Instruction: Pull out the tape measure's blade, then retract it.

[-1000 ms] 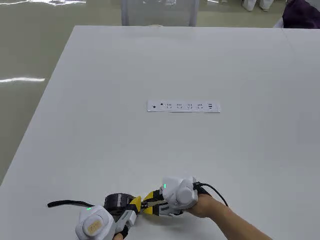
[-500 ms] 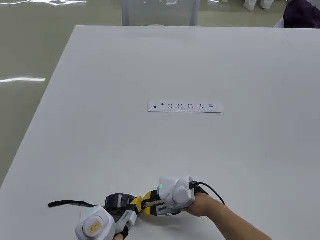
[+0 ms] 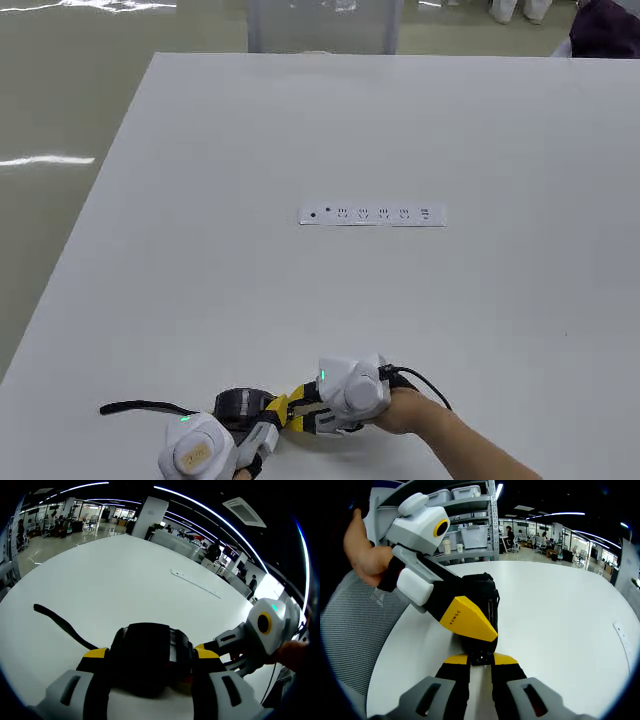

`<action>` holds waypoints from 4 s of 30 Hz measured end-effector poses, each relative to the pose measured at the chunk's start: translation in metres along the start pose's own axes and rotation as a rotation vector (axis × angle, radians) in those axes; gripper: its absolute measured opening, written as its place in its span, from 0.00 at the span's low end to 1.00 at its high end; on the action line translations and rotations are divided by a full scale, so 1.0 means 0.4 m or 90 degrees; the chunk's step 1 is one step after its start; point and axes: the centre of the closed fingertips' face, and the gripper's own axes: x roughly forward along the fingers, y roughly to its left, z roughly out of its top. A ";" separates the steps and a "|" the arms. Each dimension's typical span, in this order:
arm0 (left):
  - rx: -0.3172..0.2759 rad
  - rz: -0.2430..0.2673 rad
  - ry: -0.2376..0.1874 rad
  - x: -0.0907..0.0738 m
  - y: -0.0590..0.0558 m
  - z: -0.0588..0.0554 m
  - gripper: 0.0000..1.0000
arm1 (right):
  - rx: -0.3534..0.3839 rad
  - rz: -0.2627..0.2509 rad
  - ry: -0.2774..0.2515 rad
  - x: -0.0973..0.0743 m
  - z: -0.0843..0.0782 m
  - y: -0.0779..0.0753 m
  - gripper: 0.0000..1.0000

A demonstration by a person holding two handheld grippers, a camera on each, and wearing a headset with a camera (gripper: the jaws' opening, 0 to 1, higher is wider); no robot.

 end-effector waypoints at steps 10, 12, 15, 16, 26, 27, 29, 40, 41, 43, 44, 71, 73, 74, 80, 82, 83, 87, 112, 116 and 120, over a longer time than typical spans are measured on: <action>0.021 -0.006 0.008 0.003 -0.004 -0.008 0.63 | 0.010 -0.010 0.003 0.007 -0.011 0.001 0.15; 0.021 -0.007 0.008 0.001 -0.005 -0.007 0.64 | 0.014 -0.013 -0.001 0.005 -0.008 0.001 0.15; 0.019 -0.008 0.009 0.002 -0.005 -0.007 0.64 | 0.016 -0.015 -0.002 0.005 -0.007 0.001 0.15; 0.019 -0.008 0.009 0.002 -0.005 -0.007 0.64 | 0.017 -0.016 -0.002 0.005 -0.006 0.001 0.15; 0.021 -0.012 0.022 0.005 -0.005 -0.010 0.65 | 0.017 -0.032 0.006 0.000 -0.008 -0.008 0.18; 0.023 -0.013 0.022 0.005 -0.006 -0.010 0.65 | 0.017 -0.033 0.007 -0.001 -0.009 -0.007 0.18; 0.027 -0.014 0.024 0.004 -0.006 -0.010 0.65 | 0.020 -0.039 0.010 -0.003 -0.010 -0.009 0.19; 0.085 -0.039 0.029 -0.013 -0.024 0.004 0.68 | 0.030 -0.069 0.008 -0.029 -0.013 -0.006 0.22; 0.095 -0.042 0.030 -0.013 -0.025 0.004 0.68 | 0.033 -0.074 0.005 -0.034 -0.011 -0.006 0.23; 0.092 -0.045 0.028 -0.016 -0.025 0.007 0.68 | 0.038 -0.080 0.003 -0.042 -0.010 -0.005 0.25; 0.092 -0.047 0.027 -0.018 -0.026 0.009 0.68 | 0.039 -0.083 0.002 -0.046 -0.009 -0.004 0.25; 0.364 -0.200 0.045 -0.125 -0.043 0.037 0.77 | 0.156 -0.231 -0.052 -0.238 -0.018 0.053 0.50; 0.373 -0.207 0.048 -0.130 -0.037 0.035 0.77 | 0.163 -0.242 -0.049 -0.254 -0.021 0.064 0.52; 0.376 -0.208 0.050 -0.132 -0.034 0.034 0.77 | 0.164 -0.246 -0.051 -0.259 -0.022 0.068 0.53; 0.418 -0.229 0.060 -0.159 -0.011 0.029 0.80 | 0.186 -0.276 -0.060 -0.299 -0.032 0.099 0.59; 0.422 -0.235 0.060 -0.171 0.001 0.032 0.81 | 0.190 -0.283 -0.060 -0.311 -0.034 0.111 0.61; 0.423 -0.235 0.060 -0.174 0.008 0.033 0.81 | 0.192 -0.285 -0.060 -0.316 -0.035 0.115 0.62; 0.430 -0.233 0.063 -0.196 0.036 0.044 0.82 | 0.212 -0.304 -0.066 -0.343 -0.038 0.131 0.66; 0.470 -0.293 0.065 -0.288 0.039 0.046 0.97 | 0.277 -0.373 -0.084 -0.504 -0.067 0.209 0.91; 0.466 -0.294 0.065 -0.298 0.040 0.048 0.99 | 0.278 -0.366 -0.084 -0.510 -0.060 0.220 0.93; 0.469 -0.292 0.072 -0.302 0.044 0.048 0.99 | 0.279 -0.361 -0.089 -0.515 -0.053 0.223 0.95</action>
